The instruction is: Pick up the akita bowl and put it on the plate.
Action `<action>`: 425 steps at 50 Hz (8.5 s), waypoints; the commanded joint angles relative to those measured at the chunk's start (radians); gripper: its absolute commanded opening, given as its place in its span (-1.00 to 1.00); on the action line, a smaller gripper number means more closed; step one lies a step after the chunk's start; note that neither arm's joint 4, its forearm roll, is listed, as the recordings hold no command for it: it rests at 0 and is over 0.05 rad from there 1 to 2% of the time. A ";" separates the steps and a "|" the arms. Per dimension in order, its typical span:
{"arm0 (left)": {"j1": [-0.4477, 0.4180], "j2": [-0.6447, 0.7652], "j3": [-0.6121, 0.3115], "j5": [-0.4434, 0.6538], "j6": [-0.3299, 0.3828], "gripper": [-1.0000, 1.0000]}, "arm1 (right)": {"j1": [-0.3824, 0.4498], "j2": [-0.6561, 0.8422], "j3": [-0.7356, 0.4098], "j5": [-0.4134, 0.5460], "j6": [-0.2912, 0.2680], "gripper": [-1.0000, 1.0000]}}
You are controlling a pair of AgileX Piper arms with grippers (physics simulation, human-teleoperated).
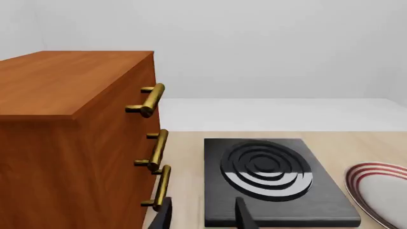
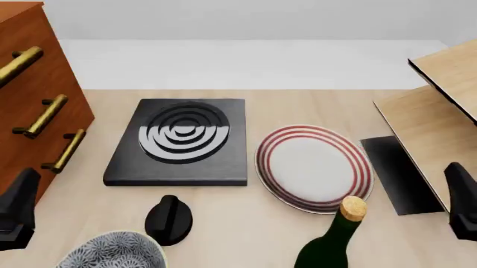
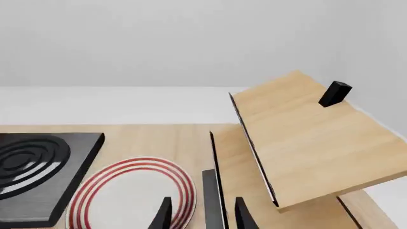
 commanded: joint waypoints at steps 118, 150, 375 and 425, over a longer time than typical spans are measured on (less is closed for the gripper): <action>0.000 0.000 0.000 0.000 0.000 1.00 | 1.155 1.446 -1.224 0.594 0.241 1.00; 0.000 0.000 0.000 0.000 0.000 1.00 | 1.366 1.634 -1.353 0.653 0.240 1.00; 0.000 0.000 0.000 0.000 0.000 1.00 | 0.824 1.521 -1.315 0.603 0.166 -1.00; 0.000 0.000 0.000 0.000 0.000 1.00 | 0.381 1.259 -0.826 0.368 0.318 -1.00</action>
